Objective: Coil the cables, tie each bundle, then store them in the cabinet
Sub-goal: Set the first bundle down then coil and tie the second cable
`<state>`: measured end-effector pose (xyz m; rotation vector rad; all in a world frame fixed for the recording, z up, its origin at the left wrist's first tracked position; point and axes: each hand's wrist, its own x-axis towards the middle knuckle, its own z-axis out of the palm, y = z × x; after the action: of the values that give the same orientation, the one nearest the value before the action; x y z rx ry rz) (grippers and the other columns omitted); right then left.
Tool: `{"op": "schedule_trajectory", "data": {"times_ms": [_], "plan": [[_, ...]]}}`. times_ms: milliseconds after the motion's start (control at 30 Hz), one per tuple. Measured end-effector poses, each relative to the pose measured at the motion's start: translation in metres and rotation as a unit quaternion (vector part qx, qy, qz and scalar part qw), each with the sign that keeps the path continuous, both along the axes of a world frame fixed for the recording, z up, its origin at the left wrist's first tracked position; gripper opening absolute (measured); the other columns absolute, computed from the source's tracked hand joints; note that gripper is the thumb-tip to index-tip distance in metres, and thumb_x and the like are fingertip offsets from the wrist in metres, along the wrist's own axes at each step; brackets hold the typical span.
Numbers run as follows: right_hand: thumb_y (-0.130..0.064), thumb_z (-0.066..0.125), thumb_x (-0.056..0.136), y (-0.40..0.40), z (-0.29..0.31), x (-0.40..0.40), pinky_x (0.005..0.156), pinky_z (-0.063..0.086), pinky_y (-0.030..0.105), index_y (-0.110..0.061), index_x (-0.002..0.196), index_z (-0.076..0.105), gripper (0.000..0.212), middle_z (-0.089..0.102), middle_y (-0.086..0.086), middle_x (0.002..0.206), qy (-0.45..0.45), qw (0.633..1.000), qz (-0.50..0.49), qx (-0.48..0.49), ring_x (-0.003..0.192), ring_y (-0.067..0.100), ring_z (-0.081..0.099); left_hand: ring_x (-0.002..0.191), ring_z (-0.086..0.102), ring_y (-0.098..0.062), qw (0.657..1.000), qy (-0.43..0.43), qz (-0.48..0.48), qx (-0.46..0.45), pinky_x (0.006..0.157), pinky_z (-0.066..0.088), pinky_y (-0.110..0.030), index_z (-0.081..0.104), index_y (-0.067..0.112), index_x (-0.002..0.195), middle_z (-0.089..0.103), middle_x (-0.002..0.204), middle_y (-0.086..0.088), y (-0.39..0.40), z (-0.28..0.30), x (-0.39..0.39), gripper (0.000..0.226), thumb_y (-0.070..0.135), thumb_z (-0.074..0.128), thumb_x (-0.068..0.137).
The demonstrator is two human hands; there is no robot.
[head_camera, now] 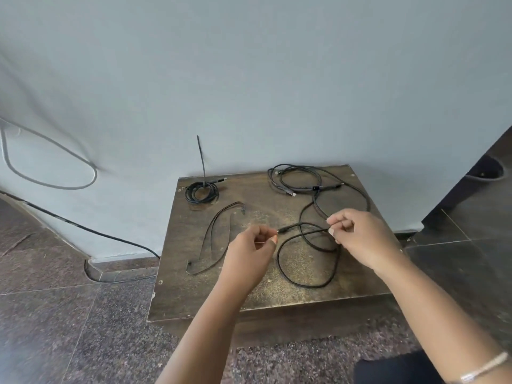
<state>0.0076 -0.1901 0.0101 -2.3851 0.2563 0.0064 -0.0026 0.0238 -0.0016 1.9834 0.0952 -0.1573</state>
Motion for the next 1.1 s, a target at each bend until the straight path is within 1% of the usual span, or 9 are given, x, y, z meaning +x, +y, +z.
{"op": "schedule_trajectory", "data": {"times_ms": [133, 267, 500, 567, 667, 733, 900, 1000, 1100], "plan": [[-0.016, 0.061, 0.088, -0.013, -0.004, 0.01, 0.074, 0.053, 0.03, -0.03, 0.091, 0.067, 0.015, 0.067, -0.015, 0.08, -0.001, 1.0, -0.007, 0.0, 0.08, 0.008, 0.066, 0.072, 0.059, 0.002, 0.999, -0.008, -0.011, 0.042, 0.06, 0.041, -0.016, 0.064, 0.034, 0.087, 0.065, 0.08, 0.015, -0.002, -0.004, 0.002, 0.009, 0.026, 0.061, 0.089], [-0.017, 0.062, 0.088, -0.016, -0.01, 0.013, 0.074, 0.055, 0.033, -0.03, 0.092, 0.068, 0.015, 0.067, -0.014, 0.08, 0.015, 0.999, -0.003, 0.028, 0.08, 0.009, 0.066, 0.074, 0.059, 0.002, 0.998, -0.012, -0.021, 0.061, 0.059, 0.043, -0.013, 0.063, 0.035, 0.087, 0.064, 0.082, 0.014, -0.005, -0.005, 0.003, 0.01, 0.026, 0.061, 0.09], [-0.007, 0.065, 0.087, -0.043, 0.01, 0.017, 0.062, 0.052, 0.02, -0.02, 0.094, 0.071, 0.016, 0.066, -0.002, 0.081, 0.001, 0.959, -0.079, 0.272, 0.072, 0.008, 0.064, 0.066, 0.055, 0.012, 0.994, -0.048, -0.005, 0.1, 0.053, 0.037, -0.006, 0.065, 0.032, 0.091, 0.063, 0.073, 0.016, -0.009, -0.003, 0.0, 0.008, 0.027, 0.059, 0.09], [-0.009, 0.066, 0.087, -0.057, 0.017, 0.015, 0.063, 0.053, 0.021, -0.02, 0.093, 0.071, 0.013, 0.066, -0.003, 0.08, -0.022, 0.941, -0.103, 0.323, 0.07, 0.007, 0.064, 0.074, 0.058, 0.011, 0.992, -0.073, 0.007, 0.107, 0.06, 0.042, -0.01, 0.065, 0.032, 0.091, 0.064, 0.078, 0.019, -0.013, -0.001, -0.002, 0.009, 0.026, 0.058, 0.091], [-0.009, 0.065, 0.088, -0.082, 0.023, 0.015, 0.064, 0.052, 0.022, -0.018, 0.092, 0.071, 0.012, 0.066, -0.002, 0.08, -0.059, 0.917, -0.15, 0.365, 0.068, 0.008, 0.063, 0.09, 0.062, -0.004, 0.986, -0.109, 0.012, 0.129, 0.077, 0.051, -0.028, 0.065, 0.029, 0.097, 0.067, 0.093, 0.014, -0.018, 0.002, -0.004, 0.011, 0.024, 0.057, 0.092], [-0.007, 0.064, 0.088, -0.101, 0.019, 0.013, 0.065, 0.052, 0.022, -0.016, 0.095, 0.069, 0.012, 0.065, -0.001, 0.081, -0.07, 0.911, -0.177, 0.367, 0.068, 0.009, 0.062, 0.094, 0.062, -0.011, 0.981, -0.128, 0.006, 0.144, 0.081, 0.051, -0.033, 0.065, 0.027, 0.1, 0.065, 0.1, 0.011, -0.025, 0.002, -0.006, 0.012, 0.023, 0.057, 0.092], [-0.004, 0.061, 0.09, -0.146, -0.028, 0.003, 0.063, 0.05, 0.021, -0.01, 0.102, 0.067, 0.015, 0.064, 0.003, 0.082, -0.039, 0.905, -0.249, 0.344, 0.07, 0.011, 0.06, 0.096, 0.052, -0.006, 0.956, -0.212, -0.025, 0.2, 0.076, 0.039, -0.025, 0.064, 0.023, 0.102, 0.057, 0.102, 0.017, -0.041, -0.003, -0.011, 0.015, 0.017, 0.06, 0.09], [-0.001, 0.061, 0.089, -0.167, -0.071, -0.009, 0.06, 0.051, 0.021, -0.01, 0.099, 0.067, 0.015, 0.066, 0.005, 0.084, 0.001, 0.87, -0.291, 0.397, 0.07, 0.011, 0.062, 0.103, 0.05, -0.006, 0.942, -0.243, -0.03, 0.228, 0.085, 0.037, -0.025, 0.065, 0.018, 0.104, 0.06, 0.109, 0.012, -0.052, -0.005, -0.01, 0.017, 0.013, 0.061, 0.089], [0.002, 0.058, 0.09, -0.18, -0.109, -0.019, 0.054, 0.052, 0.02, -0.014, 0.088, 0.067, 0.018, 0.066, 0.003, 0.076, 0.03, 0.82, -0.339, 0.46, 0.059, 0.008, 0.062, 0.108, 0.049, -0.008, 0.935, -0.26, -0.036, 0.241, 0.089, 0.035, -0.026, 0.065, 0.017, 0.105, 0.061, 0.113, 0.007, -0.062, -0.005, -0.007, 0.018, 0.012, 0.061, 0.088]]}}
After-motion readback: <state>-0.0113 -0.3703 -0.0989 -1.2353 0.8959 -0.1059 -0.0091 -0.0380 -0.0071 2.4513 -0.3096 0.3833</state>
